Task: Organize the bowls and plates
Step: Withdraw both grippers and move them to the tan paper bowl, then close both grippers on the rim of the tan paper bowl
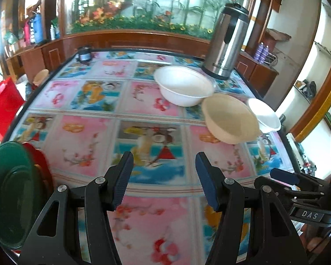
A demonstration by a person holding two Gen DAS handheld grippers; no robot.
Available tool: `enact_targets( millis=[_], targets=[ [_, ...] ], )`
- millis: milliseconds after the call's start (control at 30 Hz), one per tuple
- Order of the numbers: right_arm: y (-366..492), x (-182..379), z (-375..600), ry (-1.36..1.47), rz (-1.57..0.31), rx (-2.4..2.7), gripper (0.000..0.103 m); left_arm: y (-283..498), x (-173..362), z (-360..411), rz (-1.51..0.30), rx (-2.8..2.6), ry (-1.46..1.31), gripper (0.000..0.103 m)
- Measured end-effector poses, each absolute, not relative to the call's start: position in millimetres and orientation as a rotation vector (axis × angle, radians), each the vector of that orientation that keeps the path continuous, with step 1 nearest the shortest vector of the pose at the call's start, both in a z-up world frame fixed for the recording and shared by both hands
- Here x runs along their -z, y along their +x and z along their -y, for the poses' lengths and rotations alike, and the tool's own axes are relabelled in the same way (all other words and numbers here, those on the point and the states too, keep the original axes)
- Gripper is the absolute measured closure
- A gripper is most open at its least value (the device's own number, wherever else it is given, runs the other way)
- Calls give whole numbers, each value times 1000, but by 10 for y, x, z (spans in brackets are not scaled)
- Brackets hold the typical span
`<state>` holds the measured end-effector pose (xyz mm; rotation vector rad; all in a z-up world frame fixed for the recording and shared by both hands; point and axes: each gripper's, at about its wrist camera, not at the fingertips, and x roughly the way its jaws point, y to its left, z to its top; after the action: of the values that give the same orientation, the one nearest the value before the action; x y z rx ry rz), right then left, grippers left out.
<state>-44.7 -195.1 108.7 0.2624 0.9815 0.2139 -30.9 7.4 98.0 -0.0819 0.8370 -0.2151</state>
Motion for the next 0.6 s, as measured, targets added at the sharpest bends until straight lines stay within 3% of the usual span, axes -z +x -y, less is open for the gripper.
enact_targets(
  millis=[600],
  targets=[
    [-17,-1082,2511,331,-980,-173,32,315,-821,404,-904,205,-106,44]
  ],
)
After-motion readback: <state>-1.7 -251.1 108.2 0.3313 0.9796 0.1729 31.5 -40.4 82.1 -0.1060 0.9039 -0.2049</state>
